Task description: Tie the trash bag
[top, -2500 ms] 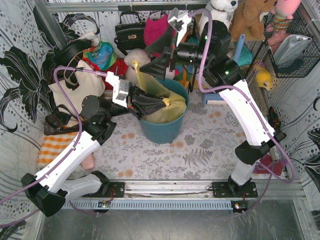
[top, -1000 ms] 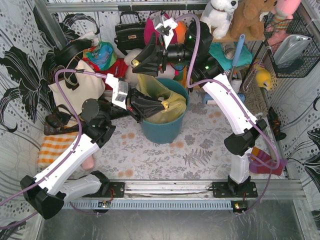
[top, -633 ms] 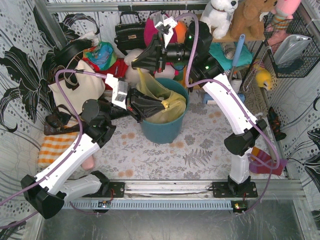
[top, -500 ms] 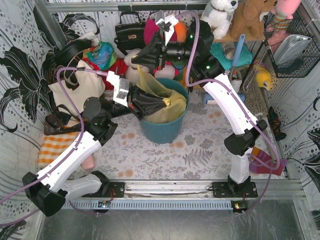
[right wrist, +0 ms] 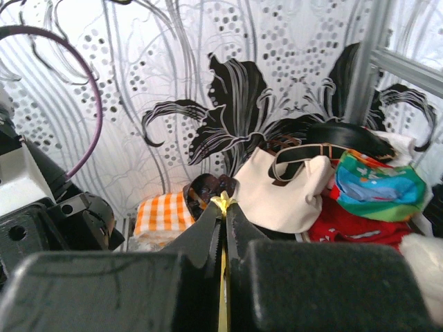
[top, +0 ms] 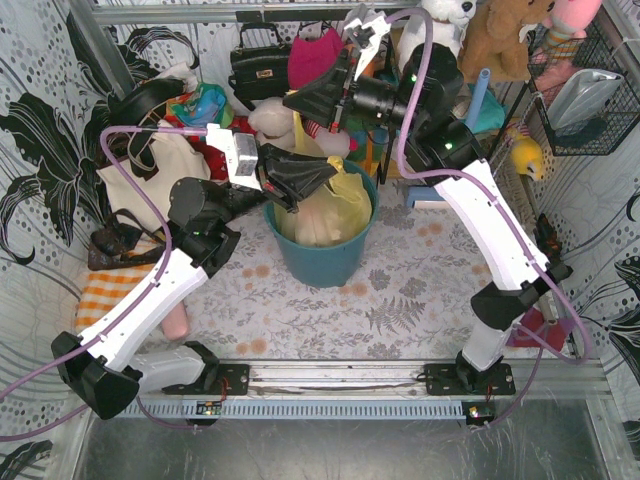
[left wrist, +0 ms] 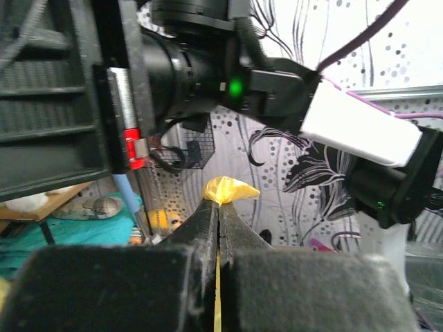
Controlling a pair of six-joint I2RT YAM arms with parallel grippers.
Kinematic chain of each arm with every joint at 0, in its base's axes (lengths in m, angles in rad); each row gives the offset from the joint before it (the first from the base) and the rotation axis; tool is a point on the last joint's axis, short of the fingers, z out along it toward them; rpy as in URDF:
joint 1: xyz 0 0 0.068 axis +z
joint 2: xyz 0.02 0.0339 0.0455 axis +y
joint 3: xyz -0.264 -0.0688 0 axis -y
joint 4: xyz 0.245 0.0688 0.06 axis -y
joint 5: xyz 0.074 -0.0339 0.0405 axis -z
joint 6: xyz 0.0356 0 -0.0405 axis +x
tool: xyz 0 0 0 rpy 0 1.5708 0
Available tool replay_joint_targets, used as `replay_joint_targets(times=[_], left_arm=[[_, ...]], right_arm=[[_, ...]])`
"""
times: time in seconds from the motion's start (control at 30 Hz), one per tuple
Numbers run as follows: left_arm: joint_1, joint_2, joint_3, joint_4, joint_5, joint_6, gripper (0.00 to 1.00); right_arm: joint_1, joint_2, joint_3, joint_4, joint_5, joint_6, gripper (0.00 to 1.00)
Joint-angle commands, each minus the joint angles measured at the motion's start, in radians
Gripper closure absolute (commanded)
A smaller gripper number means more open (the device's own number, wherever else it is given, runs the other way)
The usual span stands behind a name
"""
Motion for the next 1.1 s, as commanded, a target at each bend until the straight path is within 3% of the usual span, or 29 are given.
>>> replay_joint_targets(times=[0.0,0.23,0.53,0.63,0.8,0.9,1.07], left_arm=[[0.002,-0.014,-0.002,0.011,-0.098,0.06,1.0],[0.002,-0.024,-0.028,-0.005,-0.076,0.061,1.0],[0.003,-0.019,-0.053,-0.012,-0.026,0.046,1.0],[0.002,-0.016,-0.049,-0.01,-0.019,0.042,1.0],[0.002,-0.012,-0.048,-0.007,-0.013,0.039,1.0],[0.002,-0.011,-0.048,-0.009,-0.013,0.038,1.0],[0.002,-0.006,-0.043,-0.006,-0.01,0.035,1.0]], right_arm=[[0.004,-0.087,-0.07,-0.026,0.158,0.043,1.0],[0.004,-0.172,-0.18,-0.003,0.192,0.067,0.98],[0.004,-0.169,-0.181,0.004,0.065,0.04,0.53],[0.004,-0.163,-0.173,-0.017,0.052,0.017,0.45],[0.004,-0.156,-0.183,-0.046,0.053,-0.012,0.38],[0.004,-0.159,-0.194,-0.055,0.09,-0.023,0.45],[0.004,-0.153,-0.189,-0.051,0.102,-0.043,0.49]])
